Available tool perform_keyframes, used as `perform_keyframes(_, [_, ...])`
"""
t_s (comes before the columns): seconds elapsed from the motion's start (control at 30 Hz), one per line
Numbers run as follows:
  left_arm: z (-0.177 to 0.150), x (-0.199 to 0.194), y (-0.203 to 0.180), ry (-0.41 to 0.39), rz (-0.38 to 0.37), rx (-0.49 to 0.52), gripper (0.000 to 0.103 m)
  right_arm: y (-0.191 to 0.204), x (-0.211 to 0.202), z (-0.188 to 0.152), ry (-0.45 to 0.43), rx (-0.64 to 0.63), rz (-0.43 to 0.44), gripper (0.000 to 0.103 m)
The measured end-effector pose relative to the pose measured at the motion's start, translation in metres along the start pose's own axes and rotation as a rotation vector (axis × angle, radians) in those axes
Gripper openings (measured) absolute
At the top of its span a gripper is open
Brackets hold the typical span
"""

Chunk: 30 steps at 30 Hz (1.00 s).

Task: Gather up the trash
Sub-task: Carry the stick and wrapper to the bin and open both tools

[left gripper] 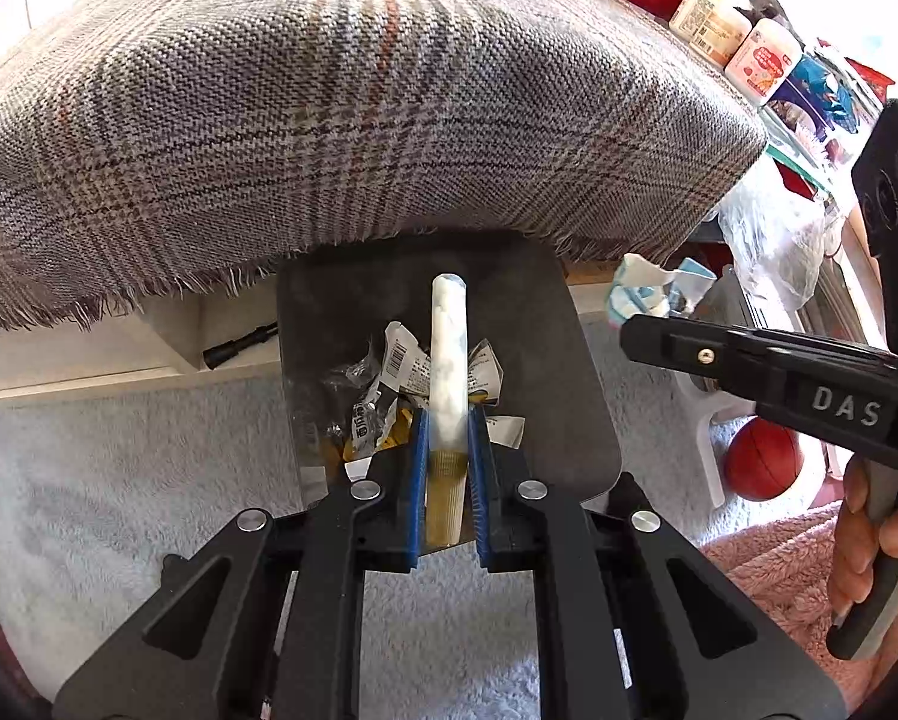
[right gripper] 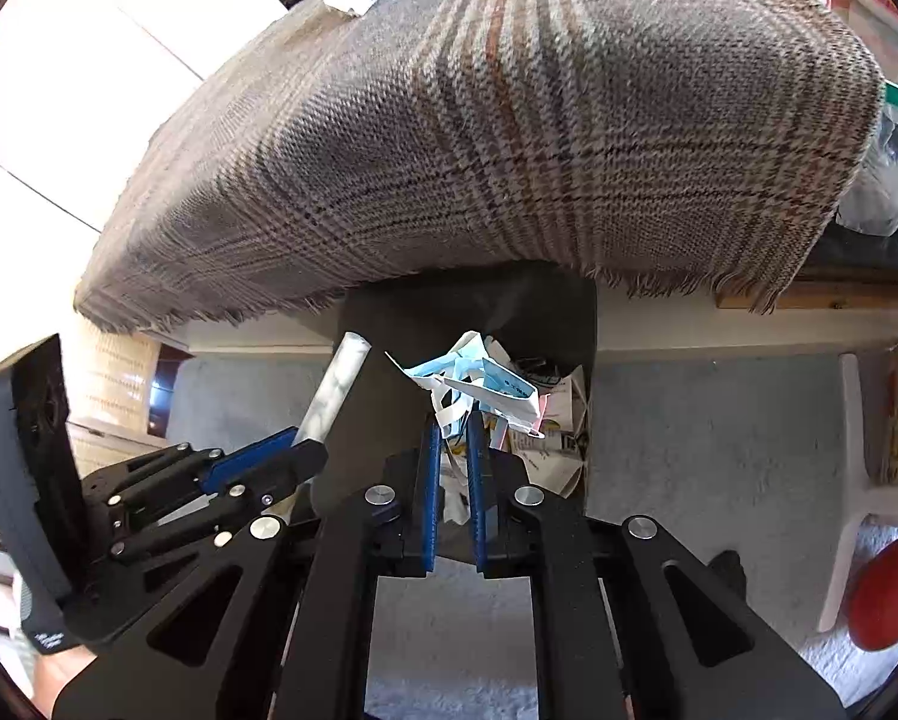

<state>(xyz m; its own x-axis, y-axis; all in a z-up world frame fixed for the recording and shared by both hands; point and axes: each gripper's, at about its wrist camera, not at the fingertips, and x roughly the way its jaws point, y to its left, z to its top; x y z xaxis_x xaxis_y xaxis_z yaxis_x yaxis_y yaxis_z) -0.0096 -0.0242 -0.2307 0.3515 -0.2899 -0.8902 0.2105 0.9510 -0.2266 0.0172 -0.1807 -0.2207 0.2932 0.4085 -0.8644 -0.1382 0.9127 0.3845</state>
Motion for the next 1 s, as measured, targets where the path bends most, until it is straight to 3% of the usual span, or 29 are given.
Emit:
perform_keyframes(0.33, [0.001,0.007,0.001,0.031,-0.005,-0.016,0.012,0.005,0.017,0.003,0.031,0.003,-0.015,0.016])
perform_keyframes(0.4, [0.001,0.008,0.003,0.04,-0.006,-0.023,0.012,0.005,0.017,0.003,0.025,0.003,-0.021,0.029])
perform_keyframes(0.43, [0.001,0.009,0.004,0.043,-0.004,-0.026,0.013,0.005,0.017,0.004,0.02,0.006,-0.02,0.041])
perform_keyframes(0.5, [0.001,0.008,0.006,0.04,0.0,-0.03,0.015,0.006,0.017,0.005,0.009,0.008,-0.019,0.047])
perform_keyframes(0.57, [0.001,0.006,0.008,0.032,0.003,-0.04,0.032,0.005,0.014,0.008,-0.003,0.012,-0.019,0.05])
perform_keyframes(0.67, [0.0,0.004,0.011,0.022,0.005,-0.048,0.048,0.002,0.012,0.009,-0.013,0.027,-0.016,0.062])
perform_keyframes(0.77, [-0.001,0.002,0.013,0.013,0.012,-0.053,0.065,0.002,0.014,0.009,-0.014,0.034,-0.024,0.078])
perform_keyframes(0.87, [-0.002,-0.001,0.013,0.002,0.023,-0.052,0.078,-0.001,0.01,0.009,-0.025,0.038,-0.041,0.094])
perform_keyframes(1.0, [-0.005,-0.004,0.019,0.002,0.018,-0.054,0.088,-0.002,0.006,0.008,-0.038,0.03,-0.064,0.099])
